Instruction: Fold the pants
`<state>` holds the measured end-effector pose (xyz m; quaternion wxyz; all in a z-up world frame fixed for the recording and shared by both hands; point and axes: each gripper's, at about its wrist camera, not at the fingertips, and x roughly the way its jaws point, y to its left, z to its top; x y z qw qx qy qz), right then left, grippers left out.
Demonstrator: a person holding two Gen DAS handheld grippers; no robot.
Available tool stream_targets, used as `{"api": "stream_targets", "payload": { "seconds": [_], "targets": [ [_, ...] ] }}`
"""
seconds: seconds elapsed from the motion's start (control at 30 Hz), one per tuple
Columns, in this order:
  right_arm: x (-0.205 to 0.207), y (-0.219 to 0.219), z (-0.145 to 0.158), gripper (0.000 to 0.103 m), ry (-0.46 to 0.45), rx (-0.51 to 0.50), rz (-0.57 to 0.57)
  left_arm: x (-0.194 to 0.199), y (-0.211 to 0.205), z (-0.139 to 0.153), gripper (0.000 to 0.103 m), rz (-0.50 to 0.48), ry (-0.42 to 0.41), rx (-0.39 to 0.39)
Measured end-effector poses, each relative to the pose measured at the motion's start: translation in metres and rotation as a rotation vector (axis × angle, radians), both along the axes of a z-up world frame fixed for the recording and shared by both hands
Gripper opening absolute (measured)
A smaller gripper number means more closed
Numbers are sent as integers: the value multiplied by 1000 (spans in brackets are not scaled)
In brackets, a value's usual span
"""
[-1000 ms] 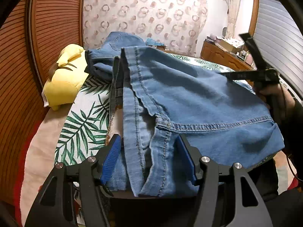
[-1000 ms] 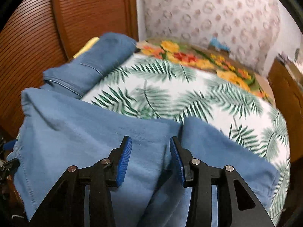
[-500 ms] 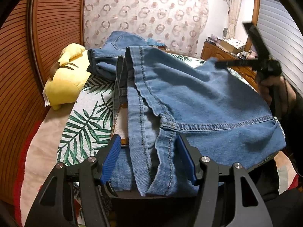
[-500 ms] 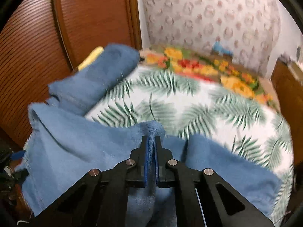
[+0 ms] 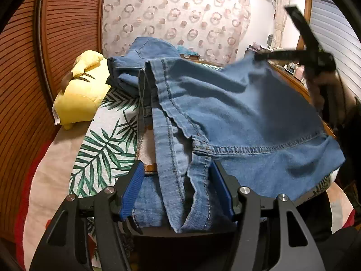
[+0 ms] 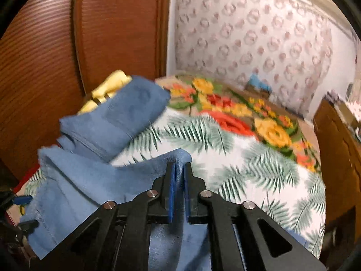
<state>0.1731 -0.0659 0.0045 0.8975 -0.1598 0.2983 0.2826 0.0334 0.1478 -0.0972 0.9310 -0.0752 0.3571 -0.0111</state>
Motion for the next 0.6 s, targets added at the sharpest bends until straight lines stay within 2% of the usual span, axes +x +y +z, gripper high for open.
{"api": "stream_targets", "payload": {
  "seconds": [0.1,0.17,0.33,0.47,0.6],
  "targets": [
    [6,-14,-18,28,27,-15,-35,-2,-1,3,62,-1,-9,4],
    [5,-25,-24,39,36,-2,-34,-3,-3,6,58,-7,-22,9],
    [-16,-58,-33,41,37,16,-54,-6,-11,17,53,-22,-62,8],
    [-55,-94,-35,43,37,42,-95,-6,-21,26,45,-57,-91,11],
    [-85,-130,-45,44,26,35,-159,3,-30,23,45,-69,-67,33]
  ]
}}
